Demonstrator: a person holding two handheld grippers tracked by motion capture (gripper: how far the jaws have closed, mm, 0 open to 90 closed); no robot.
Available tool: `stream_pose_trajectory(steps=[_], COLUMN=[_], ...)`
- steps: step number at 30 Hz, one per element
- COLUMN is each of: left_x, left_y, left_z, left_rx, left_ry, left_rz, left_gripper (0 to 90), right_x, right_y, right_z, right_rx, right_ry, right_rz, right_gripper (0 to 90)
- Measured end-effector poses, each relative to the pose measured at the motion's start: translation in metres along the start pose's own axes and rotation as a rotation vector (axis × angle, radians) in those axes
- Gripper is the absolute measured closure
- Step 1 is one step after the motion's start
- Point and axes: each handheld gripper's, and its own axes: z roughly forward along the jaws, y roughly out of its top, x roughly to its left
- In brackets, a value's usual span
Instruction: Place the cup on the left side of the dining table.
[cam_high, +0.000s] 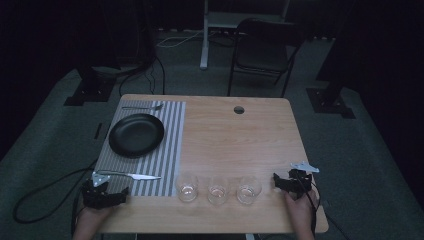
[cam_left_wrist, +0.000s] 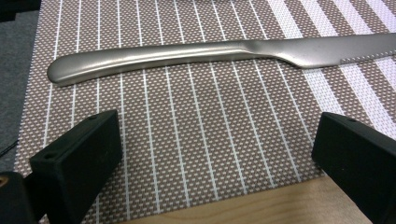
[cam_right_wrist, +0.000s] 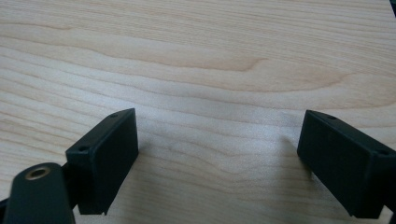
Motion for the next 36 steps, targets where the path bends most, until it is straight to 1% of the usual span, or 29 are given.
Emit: stream_pose_trajectory(steps=[2, 3, 5, 6, 8, 9, 10, 12, 14, 15, 23, 24, 25, 26, 27, 29, 30, 33, 35, 36], left_x=[0.000, 0.000, 0.000, 0.000, -0.001, -0.003, -0.003, -0.005, -0.006, -0.006, -0.007, -0.008, -0.008, -0.011, -0.011, -0.013, -0.014, -0.016, -0.018, -0.019], left_y=[-0.001, -0.001, 0.000, 0.001, 0.001, 0.002, 0.002, 0.002, 0.002, 0.003, 0.003, 0.003, 0.003, 0.004, 0.004, 0.004, 0.004, 0.005, 0.005, 0.006], left_z=[-0.001, -0.002, -0.003, -0.004, -0.005, -0.005, -0.005, -0.005, -0.005, -0.005, -0.007, -0.008, -0.008, -0.008, -0.008, -0.009, -0.009, -0.010, -0.011, -0.012], left_rx=[0.002, -0.001, -0.014, -0.017, -0.020, -0.017, -0.017, -0.011, -0.009, -0.007, -0.020, -0.028, -0.028, -0.033, -0.033, -0.032, -0.037, -0.036, -0.048, -0.045], left_ry=[-0.004, -0.004, -0.019, -0.018, -0.038, -0.051, -0.051, -0.055, -0.054, -0.065, -0.091, -0.107, -0.107, -0.114, -0.114, -0.128, -0.125, -0.146, -0.167, -0.183], left_rz=[0.011, 0.010, 0.004, 0.003, 0.000, 0.011, 0.011, 0.023, 0.022, 0.023, 0.024, 0.035, 0.035, 0.052, 0.052, 0.061, 0.065, 0.077, 0.092, 0.098], left_gripper=[2.2, 2.1, 2.1, 2.2, 2.2, 2.2, 2.2, 3.0, 4.4, 4.4, 4.3, 4.3, 4.3, 4.3, 4.3, 4.3, 4.3, 4.4, 4.3, 4.3], right_x=[0.000, 0.000, 0.000, 0.000, 0.000, 0.000, 0.000, 0.000, 0.000, 0.000, 0.000, 0.000, 0.000, 0.000, 0.000, 0.000, 0.000, 0.000, 0.000, 0.000], right_y=[0.000, 0.000, 0.000, 0.000, 0.000, 0.000, 0.000, 0.000, 0.000, 0.000, 0.000, 0.000, 0.000, 0.000, 0.000, 0.000, 0.000, 0.000, 0.000, 0.000], right_z=[0.000, 0.000, 0.000, 0.000, 0.000, 0.000, 0.000, 0.000, 0.000, 0.000, 0.000, 0.000, 0.000, 0.000, 0.000, 0.000, 0.000, 0.000, 0.000, 0.000], right_rx=[0.000, 0.000, 0.000, 0.000, 0.000, 0.000, 0.000, 0.000, 0.000, 0.000, 0.000, 0.000, 0.000, 0.000, 0.000, 0.000, 0.000, 0.000, 0.000, 0.000], right_ry=[0.000, 0.000, 0.000, 0.000, 0.000, 0.000, 0.000, 0.000, 0.000, 0.000, 0.000, 0.000, 0.000, 0.000, 0.000, 0.000, 0.000, 0.000, 0.000, 0.000], right_rz=[0.000, 0.000, 0.000, 0.000, 0.000, 0.000, 0.000, 0.000, 0.000, 0.001, 0.000, 0.000, 0.000, 0.000, 0.000, 0.000, 0.000, 0.000, 0.000, 0.001], right_gripper=[12.0, 12.0, 12.0, 12.0, 12.0, 12.0, 12.0, 12.0, 12.0, 12.0, 12.0, 12.0, 12.0, 12.0, 12.0, 12.0, 12.0, 12.0, 12.0, 12.1])
